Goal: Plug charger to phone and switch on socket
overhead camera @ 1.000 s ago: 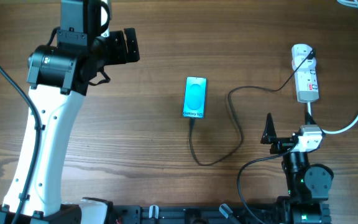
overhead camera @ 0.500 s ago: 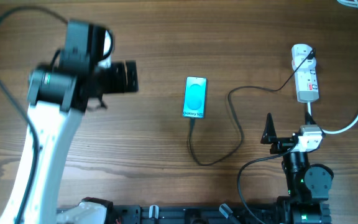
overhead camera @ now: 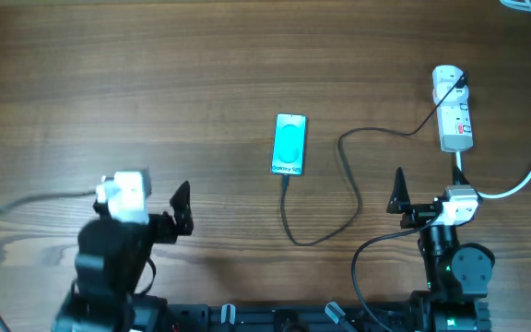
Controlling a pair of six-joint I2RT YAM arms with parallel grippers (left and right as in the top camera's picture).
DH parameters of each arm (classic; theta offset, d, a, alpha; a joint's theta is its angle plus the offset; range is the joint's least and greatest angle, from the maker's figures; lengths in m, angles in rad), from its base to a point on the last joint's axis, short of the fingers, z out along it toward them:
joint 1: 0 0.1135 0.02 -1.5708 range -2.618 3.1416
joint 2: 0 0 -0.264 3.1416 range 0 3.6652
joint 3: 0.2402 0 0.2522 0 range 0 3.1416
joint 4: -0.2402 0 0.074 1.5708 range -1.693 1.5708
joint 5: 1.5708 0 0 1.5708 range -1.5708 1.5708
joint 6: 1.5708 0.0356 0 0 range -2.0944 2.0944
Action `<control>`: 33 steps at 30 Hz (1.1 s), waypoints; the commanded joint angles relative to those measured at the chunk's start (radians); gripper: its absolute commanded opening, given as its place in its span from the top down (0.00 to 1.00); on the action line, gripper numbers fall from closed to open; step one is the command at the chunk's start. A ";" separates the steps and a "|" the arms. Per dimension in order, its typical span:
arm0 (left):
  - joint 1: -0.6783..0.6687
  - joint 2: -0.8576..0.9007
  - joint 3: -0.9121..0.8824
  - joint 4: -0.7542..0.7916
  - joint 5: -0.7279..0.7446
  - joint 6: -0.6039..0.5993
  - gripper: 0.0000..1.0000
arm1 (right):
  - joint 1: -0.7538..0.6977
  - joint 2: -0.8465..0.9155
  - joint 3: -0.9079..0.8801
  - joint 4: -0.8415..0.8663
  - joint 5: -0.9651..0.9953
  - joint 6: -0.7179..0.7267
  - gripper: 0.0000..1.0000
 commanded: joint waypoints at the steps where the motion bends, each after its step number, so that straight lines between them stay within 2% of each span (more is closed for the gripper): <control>1: 0.011 -0.130 -0.158 0.149 0.005 0.033 0.00 | 0.002 -0.009 -0.002 0.001 -0.002 -0.018 0.00; 4: 0.052 -0.199 -0.270 0.314 0.043 0.038 0.00 | 0.002 -0.009 -0.002 0.001 -0.002 -0.018 0.00; 8: 0.127 -0.263 -0.378 0.498 0.155 0.113 0.00 | 0.002 -0.009 -0.002 0.001 -0.002 -0.018 0.00; 13: 0.188 -0.338 -0.440 0.603 0.154 0.113 0.00 | 0.002 -0.009 -0.002 0.002 -0.002 -0.018 0.00; 22: 0.251 -0.339 -0.529 0.756 0.150 0.099 0.00 | 0.002 -0.009 -0.002 0.001 -0.002 -0.018 0.00; 27: 0.252 -0.339 -0.529 0.730 0.114 0.076 0.00 | 0.002 -0.009 -0.002 0.002 -0.002 -0.018 0.00; 33: 0.254 -0.339 -0.529 0.533 0.064 0.073 0.00 | 0.002 -0.009 -0.002 0.001 -0.002 -0.018 0.00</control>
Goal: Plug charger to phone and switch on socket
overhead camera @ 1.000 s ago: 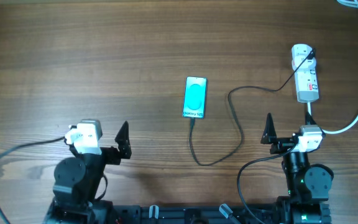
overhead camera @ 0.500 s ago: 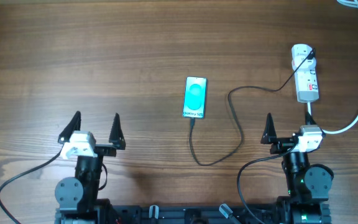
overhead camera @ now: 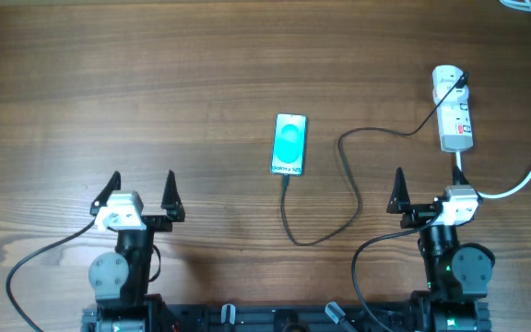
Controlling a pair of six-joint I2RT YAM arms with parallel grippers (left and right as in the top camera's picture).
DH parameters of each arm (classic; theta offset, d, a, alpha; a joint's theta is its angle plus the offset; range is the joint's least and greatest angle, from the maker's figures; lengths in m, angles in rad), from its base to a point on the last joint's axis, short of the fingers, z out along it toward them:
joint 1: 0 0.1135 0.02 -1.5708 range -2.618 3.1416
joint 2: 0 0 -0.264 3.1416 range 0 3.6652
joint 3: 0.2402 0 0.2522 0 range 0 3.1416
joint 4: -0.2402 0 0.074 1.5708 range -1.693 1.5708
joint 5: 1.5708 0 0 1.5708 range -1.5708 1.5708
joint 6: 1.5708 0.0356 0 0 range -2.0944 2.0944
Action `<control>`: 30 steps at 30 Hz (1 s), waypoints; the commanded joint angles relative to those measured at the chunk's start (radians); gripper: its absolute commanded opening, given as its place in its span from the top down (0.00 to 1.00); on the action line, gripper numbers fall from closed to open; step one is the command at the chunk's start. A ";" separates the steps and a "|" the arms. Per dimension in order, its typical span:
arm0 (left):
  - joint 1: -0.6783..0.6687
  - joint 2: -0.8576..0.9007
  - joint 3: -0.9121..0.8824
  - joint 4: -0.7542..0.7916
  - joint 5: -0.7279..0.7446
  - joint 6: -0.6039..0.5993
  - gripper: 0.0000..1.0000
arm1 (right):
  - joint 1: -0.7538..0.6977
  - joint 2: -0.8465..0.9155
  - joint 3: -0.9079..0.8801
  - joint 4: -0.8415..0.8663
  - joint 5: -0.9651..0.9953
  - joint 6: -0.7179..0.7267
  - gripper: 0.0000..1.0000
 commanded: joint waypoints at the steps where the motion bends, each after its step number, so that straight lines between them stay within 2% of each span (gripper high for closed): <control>1: 0.010 -0.011 -0.006 -0.044 -0.048 -0.008 0.00 | 0.002 -0.009 -0.002 0.002 -0.002 -0.018 0.00; 8: 0.018 -0.011 -0.006 -0.045 -0.050 0.025 0.00 | 0.002 -0.009 -0.002 0.002 -0.002 -0.018 0.00; 13: 0.018 -0.011 -0.006 -0.042 -0.108 0.029 0.00 | 0.002 -0.009 -0.002 0.002 -0.002 -0.018 0.00; 19: 0.017 -0.011 -0.006 -0.045 -0.071 0.079 0.00 | 0.002 -0.009 -0.002 0.002 -0.002 -0.018 0.00; 30: 0.017 -0.011 -0.006 -0.042 -0.070 0.081 0.00 | 0.002 -0.009 -0.002 0.002 -0.002 -0.018 0.00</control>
